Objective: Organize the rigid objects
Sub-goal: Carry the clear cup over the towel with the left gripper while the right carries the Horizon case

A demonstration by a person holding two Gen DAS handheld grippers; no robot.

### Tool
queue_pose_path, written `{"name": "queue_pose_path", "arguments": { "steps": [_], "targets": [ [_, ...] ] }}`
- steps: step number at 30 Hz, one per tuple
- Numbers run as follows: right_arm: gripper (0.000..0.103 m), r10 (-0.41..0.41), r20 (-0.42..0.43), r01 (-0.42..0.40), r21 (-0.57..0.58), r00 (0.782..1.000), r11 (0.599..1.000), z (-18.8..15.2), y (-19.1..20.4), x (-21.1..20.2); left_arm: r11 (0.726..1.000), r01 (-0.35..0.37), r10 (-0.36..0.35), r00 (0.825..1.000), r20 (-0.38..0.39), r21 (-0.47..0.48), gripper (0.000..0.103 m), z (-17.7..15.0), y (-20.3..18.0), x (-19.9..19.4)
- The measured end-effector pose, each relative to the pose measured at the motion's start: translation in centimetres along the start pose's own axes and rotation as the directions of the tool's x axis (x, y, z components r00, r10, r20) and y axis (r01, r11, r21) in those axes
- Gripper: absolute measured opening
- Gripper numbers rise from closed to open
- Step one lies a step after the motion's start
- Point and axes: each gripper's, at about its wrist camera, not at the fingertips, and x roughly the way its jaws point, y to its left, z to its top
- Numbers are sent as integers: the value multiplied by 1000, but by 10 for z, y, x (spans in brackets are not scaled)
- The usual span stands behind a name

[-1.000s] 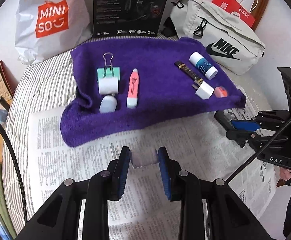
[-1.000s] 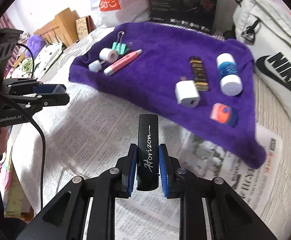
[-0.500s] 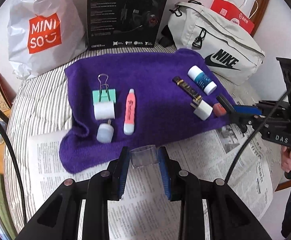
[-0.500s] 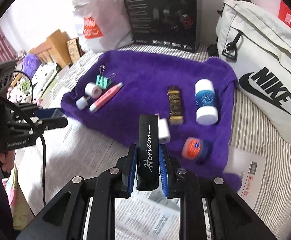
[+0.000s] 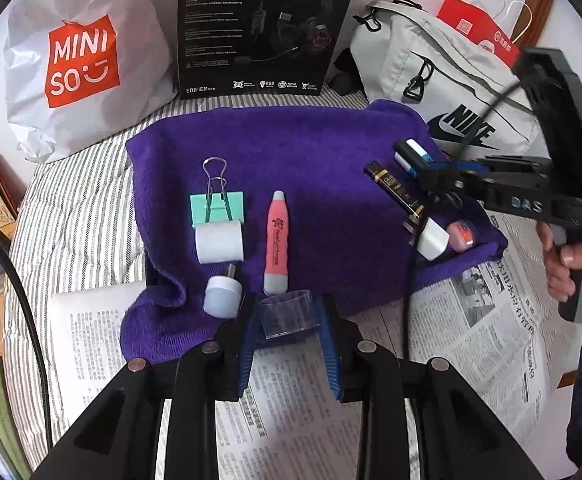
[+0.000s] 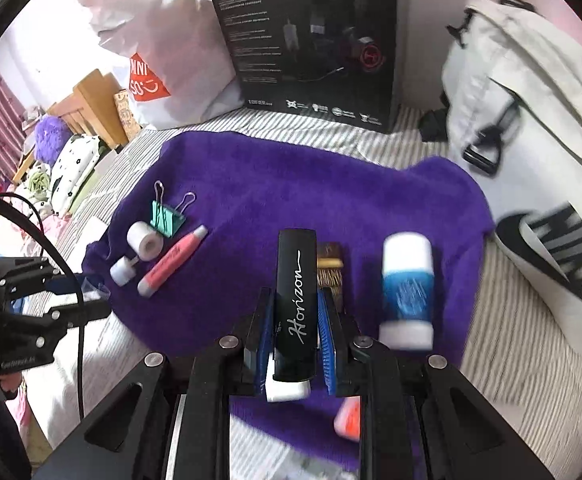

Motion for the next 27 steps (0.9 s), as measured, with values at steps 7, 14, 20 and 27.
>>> {"name": "queue_pose_path", "arguments": {
  "steps": [7, 14, 20, 27],
  "targets": [
    [22, 12, -54, -13, -29, 998, 1000, 10, 7, 35, 1000, -11, 11, 1000, -1, -7, 28, 8, 8, 5],
    [22, 6, -78, -9, -37, 997, 999, 7, 9, 54, 1000, -9, 9, 1000, 3, -30, 28, 8, 16, 6],
    [22, -5, -73, 1, -49, 997, 999, 9, 11, 56, 999, -2, 2, 1000, 5, -36, 28, 7, 18, 4],
    [22, -17, -76, 12, -63, 997, 998, 12, 11, 62, 999, 7, -7, 1000, 1, -32, 28, 5, 17, 3]
  ]
}}
